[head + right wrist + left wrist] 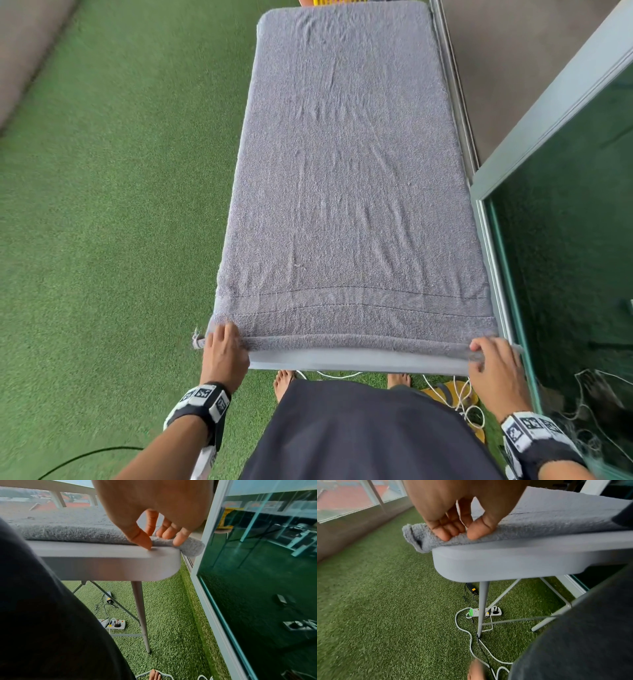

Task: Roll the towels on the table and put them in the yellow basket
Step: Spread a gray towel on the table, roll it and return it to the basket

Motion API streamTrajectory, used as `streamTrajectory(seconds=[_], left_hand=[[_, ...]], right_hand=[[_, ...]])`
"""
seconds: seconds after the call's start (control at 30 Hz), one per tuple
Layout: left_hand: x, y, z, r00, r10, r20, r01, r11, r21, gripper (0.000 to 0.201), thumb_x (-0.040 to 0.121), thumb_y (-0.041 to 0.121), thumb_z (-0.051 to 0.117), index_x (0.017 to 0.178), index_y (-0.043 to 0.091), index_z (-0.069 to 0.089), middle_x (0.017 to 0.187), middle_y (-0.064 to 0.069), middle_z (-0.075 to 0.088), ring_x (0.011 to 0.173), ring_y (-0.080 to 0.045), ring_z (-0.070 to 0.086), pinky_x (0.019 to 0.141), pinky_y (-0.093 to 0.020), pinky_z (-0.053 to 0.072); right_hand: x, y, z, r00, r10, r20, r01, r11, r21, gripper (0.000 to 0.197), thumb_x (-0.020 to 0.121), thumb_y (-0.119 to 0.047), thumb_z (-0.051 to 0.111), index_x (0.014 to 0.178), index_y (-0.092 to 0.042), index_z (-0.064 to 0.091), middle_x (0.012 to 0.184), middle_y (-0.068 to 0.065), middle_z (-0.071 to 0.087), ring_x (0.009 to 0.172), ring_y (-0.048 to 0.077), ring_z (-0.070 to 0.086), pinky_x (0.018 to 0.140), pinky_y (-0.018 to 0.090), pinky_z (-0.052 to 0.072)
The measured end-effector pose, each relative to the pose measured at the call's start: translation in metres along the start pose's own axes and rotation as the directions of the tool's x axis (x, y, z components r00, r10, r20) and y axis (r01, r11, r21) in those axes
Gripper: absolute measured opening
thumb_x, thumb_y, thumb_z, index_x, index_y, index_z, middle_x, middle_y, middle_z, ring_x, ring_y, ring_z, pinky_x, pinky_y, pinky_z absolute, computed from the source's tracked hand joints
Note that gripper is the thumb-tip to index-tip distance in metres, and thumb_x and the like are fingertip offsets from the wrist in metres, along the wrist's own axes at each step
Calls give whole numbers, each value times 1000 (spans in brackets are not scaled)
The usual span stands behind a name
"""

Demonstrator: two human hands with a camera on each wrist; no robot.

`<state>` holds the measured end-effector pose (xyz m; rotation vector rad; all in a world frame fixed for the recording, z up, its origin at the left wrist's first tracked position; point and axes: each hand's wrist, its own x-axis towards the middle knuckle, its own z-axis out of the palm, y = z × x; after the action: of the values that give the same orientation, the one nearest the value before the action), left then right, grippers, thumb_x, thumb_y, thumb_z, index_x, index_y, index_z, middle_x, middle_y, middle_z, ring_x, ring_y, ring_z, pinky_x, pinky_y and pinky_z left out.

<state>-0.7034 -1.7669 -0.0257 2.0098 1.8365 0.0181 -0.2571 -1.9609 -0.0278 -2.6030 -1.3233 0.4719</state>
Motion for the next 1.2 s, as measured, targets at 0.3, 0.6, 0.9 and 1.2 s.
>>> streamTrajectory(seconds=[0.3, 0.6, 0.9, 1.2], left_hand=[[-3, -16, 4, 972, 147, -184, -153, 988, -22, 47, 63, -25, 58, 97, 8, 61, 89, -8, 57, 79, -20, 41, 70, -39, 46], [8, -18, -12, 992, 125, -11, -122, 980, 156, 33, 83, 37, 28, 75, 22, 57, 71, 8, 57, 69, -16, 50, 79, -40, 33], [20, 2, -10, 994, 90, -54, -88, 995, 43, 20, 75, -12, 56, 80, 7, 51, 75, -4, 51, 65, -20, 42, 66, -37, 43], [21, -15, -5, 970, 203, -134, -198, 979, 52, 39, 67, -10, 71, 100, 9, 62, 96, -6, 60, 87, -21, 42, 78, -39, 47]], right_hand=[[8, 5, -2, 998, 37, -46, -31, 993, 114, 32, 78, 7, 65, 106, -8, 67, 110, 9, 60, 97, 30, 52, 73, 44, 49], [23, 2, -10, 1000, -10, 6, 11, 989, -146, 24, 92, -17, 51, 75, -28, 64, 83, -7, 67, 82, 17, 49, 86, 37, 28], [26, -1, 0, 996, -86, 31, 88, 994, -65, 36, 76, 0, 70, 75, -27, 45, 82, -7, 45, 77, 16, 47, 73, 37, 46], [30, -5, 0, 997, -73, -1, 72, 995, -64, 35, 76, -2, 70, 107, -17, 62, 108, 1, 58, 102, 23, 53, 89, 46, 50]])
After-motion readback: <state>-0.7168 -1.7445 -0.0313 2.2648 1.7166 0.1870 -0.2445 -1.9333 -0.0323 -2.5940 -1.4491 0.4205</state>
